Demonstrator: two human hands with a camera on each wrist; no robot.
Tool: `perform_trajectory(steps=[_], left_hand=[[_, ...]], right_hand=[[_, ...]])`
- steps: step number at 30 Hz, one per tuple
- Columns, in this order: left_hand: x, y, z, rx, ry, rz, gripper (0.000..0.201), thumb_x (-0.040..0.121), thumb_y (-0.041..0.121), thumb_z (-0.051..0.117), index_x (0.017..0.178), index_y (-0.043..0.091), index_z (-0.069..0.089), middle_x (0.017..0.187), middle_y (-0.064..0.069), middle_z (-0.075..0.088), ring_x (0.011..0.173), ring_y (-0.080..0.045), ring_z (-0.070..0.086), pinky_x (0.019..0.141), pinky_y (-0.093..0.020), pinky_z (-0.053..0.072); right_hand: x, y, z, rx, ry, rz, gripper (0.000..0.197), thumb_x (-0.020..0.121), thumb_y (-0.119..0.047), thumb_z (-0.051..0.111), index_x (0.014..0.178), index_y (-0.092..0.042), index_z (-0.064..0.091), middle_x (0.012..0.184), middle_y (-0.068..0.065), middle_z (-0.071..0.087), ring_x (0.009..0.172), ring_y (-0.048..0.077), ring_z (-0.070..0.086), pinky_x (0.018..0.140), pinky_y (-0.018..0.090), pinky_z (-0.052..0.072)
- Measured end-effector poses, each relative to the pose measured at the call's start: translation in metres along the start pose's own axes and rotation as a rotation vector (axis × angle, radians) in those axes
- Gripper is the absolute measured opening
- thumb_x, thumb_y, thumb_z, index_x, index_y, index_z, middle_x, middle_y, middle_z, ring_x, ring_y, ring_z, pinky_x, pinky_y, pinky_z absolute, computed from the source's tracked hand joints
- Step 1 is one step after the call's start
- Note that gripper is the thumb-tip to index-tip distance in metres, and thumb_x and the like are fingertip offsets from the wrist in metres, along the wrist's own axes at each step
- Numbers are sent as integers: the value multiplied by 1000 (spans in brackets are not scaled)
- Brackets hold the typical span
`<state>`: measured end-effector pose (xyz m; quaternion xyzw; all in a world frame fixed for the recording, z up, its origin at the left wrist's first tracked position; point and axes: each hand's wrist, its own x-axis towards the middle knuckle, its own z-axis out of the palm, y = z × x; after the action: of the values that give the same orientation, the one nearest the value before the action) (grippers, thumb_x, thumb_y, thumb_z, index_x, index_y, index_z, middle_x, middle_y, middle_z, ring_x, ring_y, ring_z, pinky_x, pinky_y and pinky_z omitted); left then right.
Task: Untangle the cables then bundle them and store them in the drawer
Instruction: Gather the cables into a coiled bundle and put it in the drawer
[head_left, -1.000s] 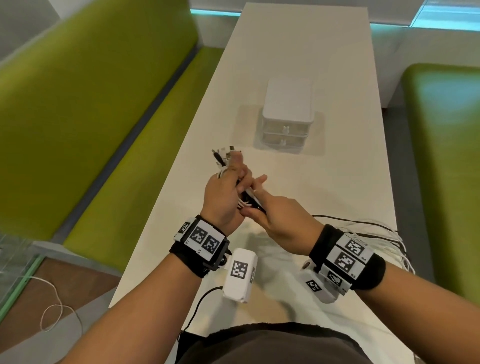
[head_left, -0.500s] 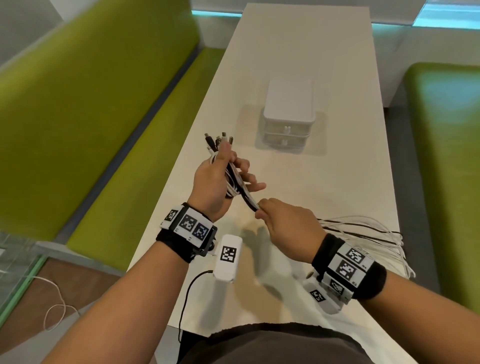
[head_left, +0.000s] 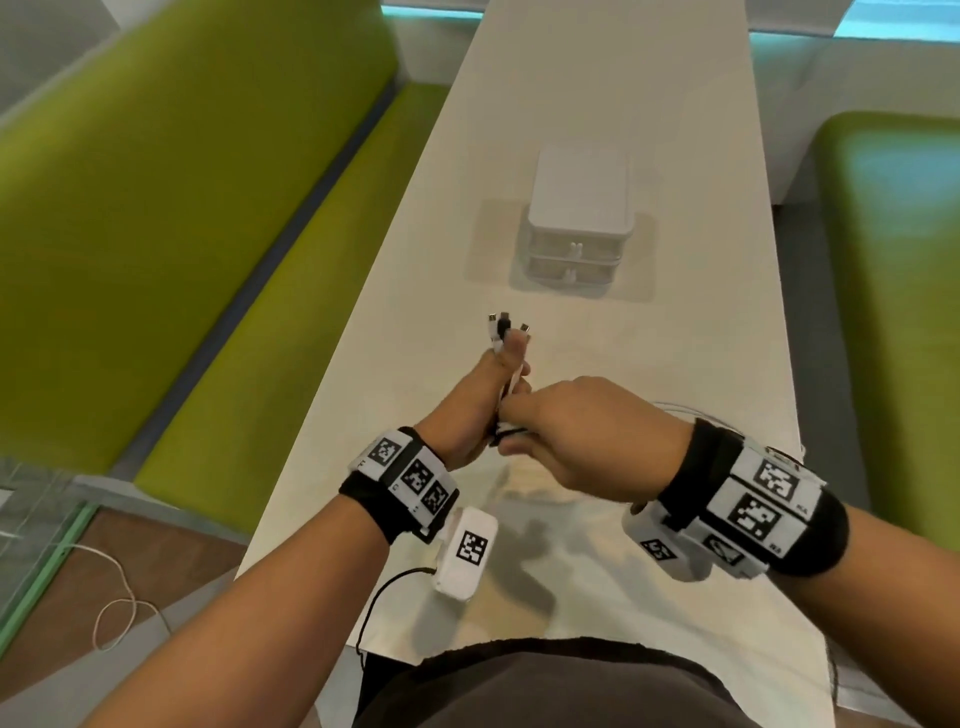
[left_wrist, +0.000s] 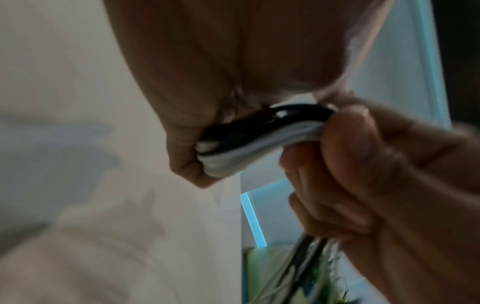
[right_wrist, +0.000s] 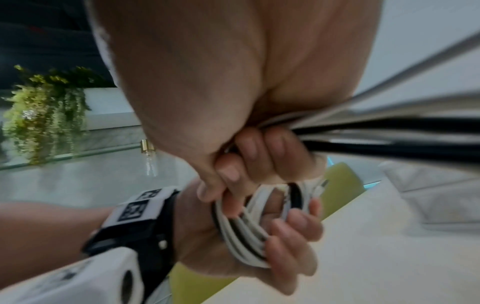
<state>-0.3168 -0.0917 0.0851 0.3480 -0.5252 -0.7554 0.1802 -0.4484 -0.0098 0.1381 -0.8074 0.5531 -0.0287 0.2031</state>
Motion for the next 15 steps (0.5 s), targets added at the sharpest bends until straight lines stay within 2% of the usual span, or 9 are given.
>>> perform_trajectory(steps=[2,5,6,7,9,11,12,14,15], left_hand=[[-3,-2,-3,-73,-125,-7,99,51,97,57,96,9,50,59,1,43,53,-13,38,55,-25,33],[-5,-4,-5,-160,-195,-58,113,42,92,69,117,8,55,74,3,54,66,-10,48,66,-26,46],[-5,-6,-6,-163,-209,-72,106,41,84,80,117,14,58,79,3,54,68,-10,50,68,-25,47],[-5,-8,-7,-149,-223,-66,89,44,65,92,114,21,60,82,4,53,69,-9,50,68,-24,47],[-8,-12,-11,-46,-253,-37,58,53,23,87,106,35,65,83,8,51,69,-8,46,66,-22,43],[-10,-17,-10,59,-265,-4,56,57,7,85,96,43,68,80,14,49,70,-6,42,65,-19,42],[-11,-17,-7,66,-222,-10,49,62,4,83,90,41,69,78,13,48,69,-6,41,62,-18,42],[-13,-14,-2,20,-118,-63,23,72,6,71,86,22,62,76,3,44,64,-10,42,55,-19,40],[-13,-15,0,4,-88,-96,18,75,7,66,87,16,57,76,-1,45,61,-12,43,53,-20,39]], right_hand=[[2,12,-8,138,70,39,13,102,-41,47,102,-35,58,98,-11,70,87,18,64,76,43,50],[3,28,-16,253,199,42,15,94,-51,50,103,-48,62,94,-22,66,87,2,60,76,40,51],[3,31,-18,269,237,30,18,92,-54,53,105,-50,65,91,-24,63,85,0,58,74,38,50],[2,33,-19,286,269,28,18,91,-53,58,105,-50,69,87,-26,61,82,-1,57,70,36,48],[2,34,-18,320,316,41,18,88,-49,64,102,-49,75,78,-26,60,76,0,56,64,33,44],[4,30,-16,373,346,77,23,81,-53,62,98,-48,77,73,-20,62,73,5,60,64,34,47],[6,28,-14,413,357,93,23,80,-52,64,96,-46,79,72,-18,63,74,6,61,65,33,48],[12,26,-11,478,363,90,13,85,-38,72,94,-38,81,74,-15,65,76,6,62,68,26,46],[13,25,-11,469,354,74,12,90,-30,73,98,-33,81,77,-14,65,78,5,62,70,22,45]])
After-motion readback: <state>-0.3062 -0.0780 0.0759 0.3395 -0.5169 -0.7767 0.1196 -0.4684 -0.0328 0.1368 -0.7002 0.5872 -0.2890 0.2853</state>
